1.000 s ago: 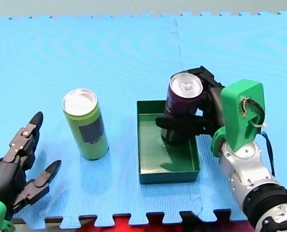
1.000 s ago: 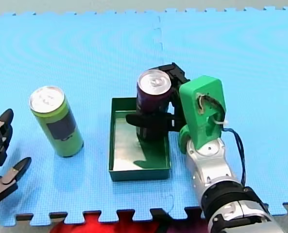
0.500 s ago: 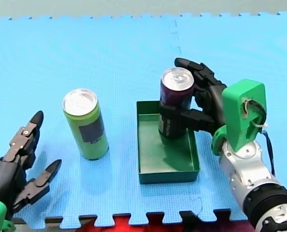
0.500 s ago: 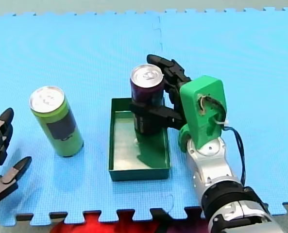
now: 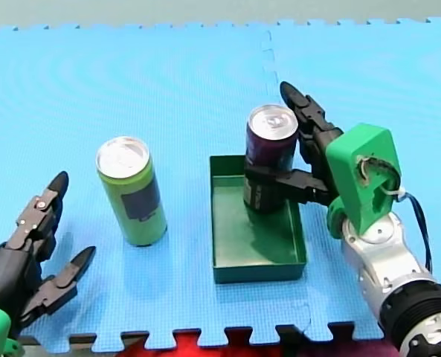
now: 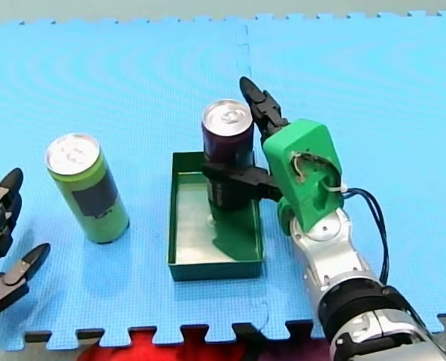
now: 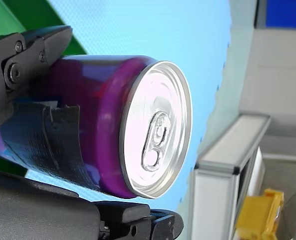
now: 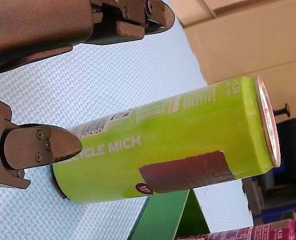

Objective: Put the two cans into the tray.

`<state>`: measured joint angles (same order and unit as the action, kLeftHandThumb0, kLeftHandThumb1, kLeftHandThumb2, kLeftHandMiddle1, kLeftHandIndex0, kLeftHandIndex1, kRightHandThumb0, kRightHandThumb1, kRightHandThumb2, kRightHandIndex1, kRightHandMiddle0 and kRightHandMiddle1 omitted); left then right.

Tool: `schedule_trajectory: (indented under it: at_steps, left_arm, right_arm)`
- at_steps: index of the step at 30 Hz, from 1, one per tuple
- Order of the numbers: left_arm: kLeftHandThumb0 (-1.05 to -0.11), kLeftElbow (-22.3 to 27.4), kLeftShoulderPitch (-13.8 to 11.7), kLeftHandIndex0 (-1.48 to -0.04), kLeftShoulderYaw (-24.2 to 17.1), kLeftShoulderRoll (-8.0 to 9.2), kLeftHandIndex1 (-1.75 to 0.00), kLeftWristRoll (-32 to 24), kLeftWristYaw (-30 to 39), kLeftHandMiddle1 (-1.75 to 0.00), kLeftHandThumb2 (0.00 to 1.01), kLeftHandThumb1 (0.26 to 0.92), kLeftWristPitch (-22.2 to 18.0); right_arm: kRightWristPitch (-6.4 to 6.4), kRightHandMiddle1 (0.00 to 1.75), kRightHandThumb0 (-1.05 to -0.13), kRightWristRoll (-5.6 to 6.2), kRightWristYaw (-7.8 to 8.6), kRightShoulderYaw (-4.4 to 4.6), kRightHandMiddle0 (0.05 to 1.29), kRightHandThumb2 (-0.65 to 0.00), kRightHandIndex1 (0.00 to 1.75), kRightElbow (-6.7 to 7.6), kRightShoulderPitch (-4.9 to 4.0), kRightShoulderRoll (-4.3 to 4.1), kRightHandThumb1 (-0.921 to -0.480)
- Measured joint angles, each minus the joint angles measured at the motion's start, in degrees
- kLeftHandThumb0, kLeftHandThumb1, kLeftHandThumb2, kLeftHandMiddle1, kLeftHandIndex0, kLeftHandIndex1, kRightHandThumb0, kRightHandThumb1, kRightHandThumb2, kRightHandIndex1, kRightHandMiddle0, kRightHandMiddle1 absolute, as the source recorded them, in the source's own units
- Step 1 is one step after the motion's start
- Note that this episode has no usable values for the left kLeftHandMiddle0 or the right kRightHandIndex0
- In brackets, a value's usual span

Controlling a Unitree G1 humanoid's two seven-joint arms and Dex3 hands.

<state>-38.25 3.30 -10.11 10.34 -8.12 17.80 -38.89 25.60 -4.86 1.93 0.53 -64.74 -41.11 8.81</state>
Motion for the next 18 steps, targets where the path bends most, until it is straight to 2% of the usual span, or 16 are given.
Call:
schedule_trajectory:
  at_steps: [11,13,16,18]
  left_arm:
    - [-1.048,-1.6,0.6,-0.13,-0.2,0.01,0.0,-0.1,0.6,0.0,0.43,0.921,-0.9]
    - [-1.048,-2.2,0.9,-0.13,-0.3,0.02,0.0,-0.2,0.8,0.0,0.43,0.921,-1.2]
    - [-1.048,-2.8,1.1,-0.13,-0.4,0.02,0.0,-0.2,0.8,0.0,0.43,0.921,-1.6]
    - [-1.048,-2.9,1.2,-0.13,-0.4,0.02,0.0,-0.2,0.8,0.0,0.43,0.921,-1.7]
  right_arm:
    - [-0.42,0.0,-0.967,-0.06,-0.15,0.41,0.1,-0.009,0.0,0.15,-0.02,-0.18,-0.762]
    - [-0.55,0.0,-0.977,-0.34,0.2,0.79,0.1,-0.009,0.0,0.18,-0.02,-0.38,-0.769]
    - [-0.58,0.0,-0.99,-1.64,2.28,2.16,0.09,-0.009,0.0,0.27,-0.08,-1.57,-0.779]
    - [-0.49,0.0,-0.997,-2.3,4.28,2.98,0.08,-0.008,0.0,0.37,-0.18,-2.75,-0.784]
